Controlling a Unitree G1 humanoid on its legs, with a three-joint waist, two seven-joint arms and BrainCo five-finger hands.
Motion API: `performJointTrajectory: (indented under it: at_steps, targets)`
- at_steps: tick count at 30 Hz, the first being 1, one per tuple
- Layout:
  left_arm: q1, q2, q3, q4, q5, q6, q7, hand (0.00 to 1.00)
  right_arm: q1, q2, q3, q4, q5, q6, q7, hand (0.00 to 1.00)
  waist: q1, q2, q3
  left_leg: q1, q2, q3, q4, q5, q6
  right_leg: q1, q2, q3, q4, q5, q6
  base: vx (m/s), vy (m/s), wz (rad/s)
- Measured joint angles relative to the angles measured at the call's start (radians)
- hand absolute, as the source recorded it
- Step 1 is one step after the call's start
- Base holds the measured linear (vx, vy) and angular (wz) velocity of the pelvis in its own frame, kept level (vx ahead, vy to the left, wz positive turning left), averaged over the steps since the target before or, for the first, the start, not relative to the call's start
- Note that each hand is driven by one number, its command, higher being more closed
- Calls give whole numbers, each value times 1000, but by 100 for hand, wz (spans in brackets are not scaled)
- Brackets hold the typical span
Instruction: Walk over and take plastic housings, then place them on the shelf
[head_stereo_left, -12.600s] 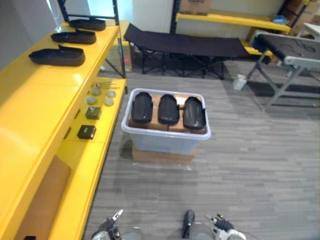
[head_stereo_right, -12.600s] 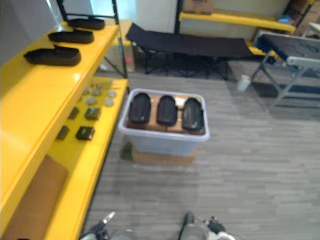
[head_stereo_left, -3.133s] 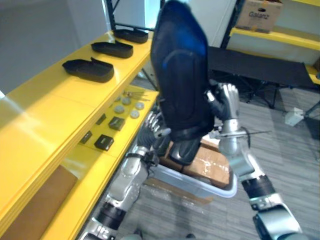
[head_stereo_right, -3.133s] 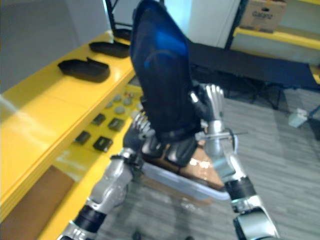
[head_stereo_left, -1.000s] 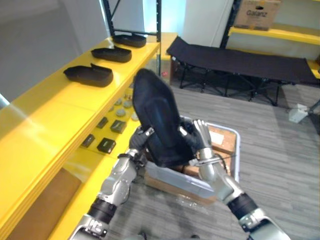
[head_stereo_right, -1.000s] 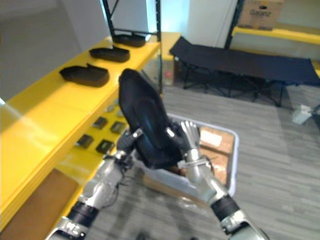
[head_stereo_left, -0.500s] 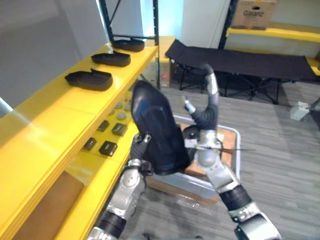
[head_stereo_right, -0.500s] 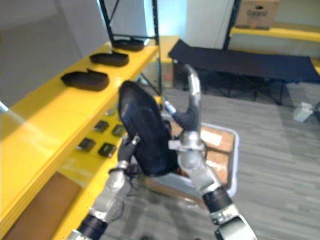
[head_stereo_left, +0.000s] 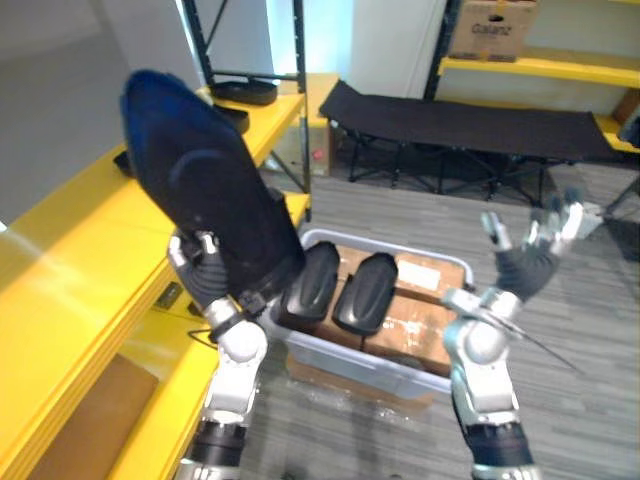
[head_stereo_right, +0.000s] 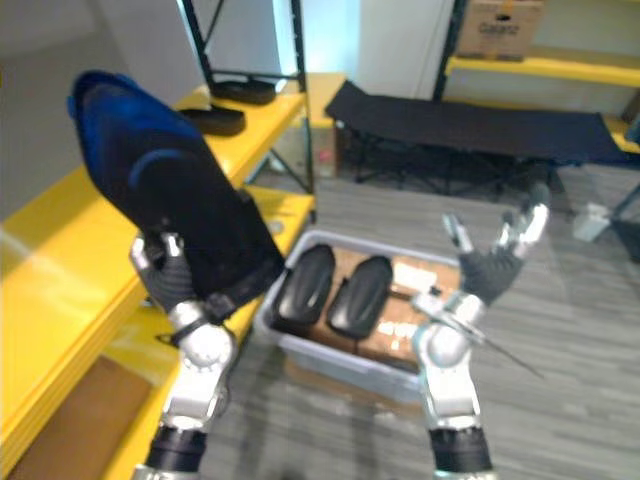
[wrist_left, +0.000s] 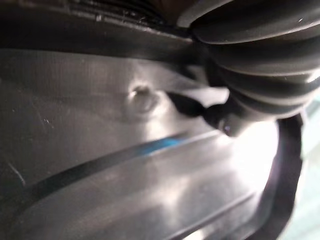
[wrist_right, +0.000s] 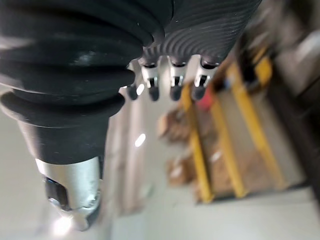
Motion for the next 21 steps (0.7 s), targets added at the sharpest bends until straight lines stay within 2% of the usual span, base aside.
performJointTrajectory:
  at_steps: [2, 5, 7, 10, 14, 18, 21]
  targets:
    - [25, -8, 14, -31, -18, -20, -21, 100, 52, 15, -26, 46, 29, 4, 61, 0, -6, -1, 0, 0, -1, 9, -3, 0, 0, -6, -1, 7, 0, 0, 0, 5, 14, -13]
    - [54, -7, 23, -77, -39, -42, -74, 100, 111, 26, -26, 114, 69, 11, 185, 0, -8, -1, 0, -2, -1, 18, -13, 0, 0, -15, 0, 18, -1, -2, 3, -5, 2, -9]
    - [82, -8, 24, -102, -96, -74, -128, 100, 129, 29, -23, 135, 73, 24, 286, 0, -11, -1, 0, -2, -1, 17, -16, 0, 0, -15, 0, 17, -1, -4, 6, 0, 0, 0]
    - [121, -8, 46, -127, -137, -89, -172, 100, 129, 30, -24, 154, 85, 25, 361, 0, -8, -1, 0, -4, -3, 13, -16, 0, 0, -15, -1, 14, -1, -6, 8, -1, -1, 3]
    - [171, -8, 104, -174, -148, -103, -213, 100, 121, 26, -24, 162, 104, 24, 412, 0, -6, -2, -1, -19, -5, -11, -15, 1, 2, -13, -5, -11, -1, -6, 9, -5, -2, 15]
    - [219, -9, 177, -241, -159, -113, -217, 100, 80, 15, -3, 203, 111, 24, 432, 0, 7, -5, 0, -20, -7, -50, -14, 4, 4, 10, -7, -48, -3, -7, 9, -2, -2, 31]
    - [257, -14, 247, -290, -159, -115, -216, 100, 41, 6, 26, 220, 112, 24, 468, 0, 37, -7, 0, -20, -10, -75, -14, 6, 6, 24, -8, -73, -3, -7, 9, -4, 2, 27]
